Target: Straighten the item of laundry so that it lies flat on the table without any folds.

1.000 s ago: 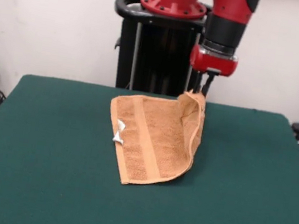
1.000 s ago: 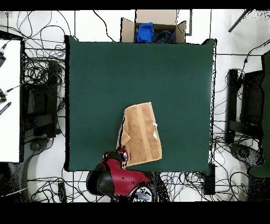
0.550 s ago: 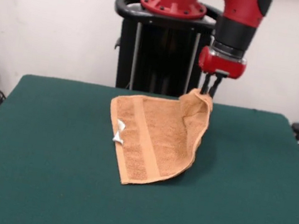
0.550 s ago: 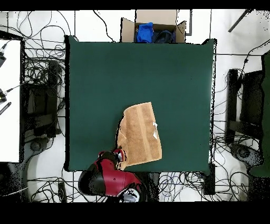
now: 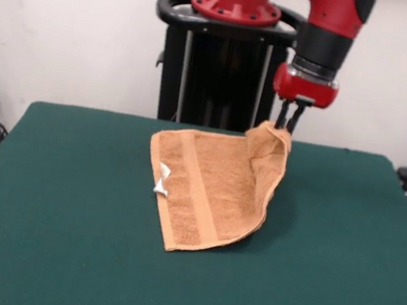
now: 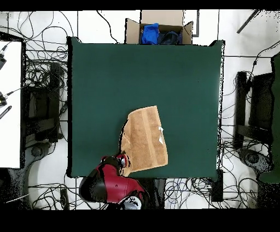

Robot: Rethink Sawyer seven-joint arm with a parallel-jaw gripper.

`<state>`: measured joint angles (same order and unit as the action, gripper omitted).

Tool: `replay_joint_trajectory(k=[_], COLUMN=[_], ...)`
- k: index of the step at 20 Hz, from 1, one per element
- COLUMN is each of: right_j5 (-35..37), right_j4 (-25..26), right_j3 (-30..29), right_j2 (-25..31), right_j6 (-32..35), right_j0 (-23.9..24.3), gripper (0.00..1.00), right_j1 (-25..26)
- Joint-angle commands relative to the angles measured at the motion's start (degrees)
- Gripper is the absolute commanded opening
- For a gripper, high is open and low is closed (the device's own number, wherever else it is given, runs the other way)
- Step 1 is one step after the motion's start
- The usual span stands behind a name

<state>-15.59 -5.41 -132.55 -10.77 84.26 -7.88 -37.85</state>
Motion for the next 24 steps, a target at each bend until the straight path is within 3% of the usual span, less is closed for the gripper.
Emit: replay_joint_trajectory(k=[1,11,17,24], right_j5=[0.82,1.87,7.63,7.65], right_j4=[-3.57,-6.97,-9.22,-10.10], right_j3=[1.79,3.16,4.53,3.70], right_j2=[1.37,2.49,2.85,5.78], right_j6=[14.91,16.08,14.30,15.57], right_j0=[1.39,-0.54,-0.88,-0.31], gripper=[0.00,0.00,0.00,0.00], right_j1=[1.52,2.62,0.13,-1.14])
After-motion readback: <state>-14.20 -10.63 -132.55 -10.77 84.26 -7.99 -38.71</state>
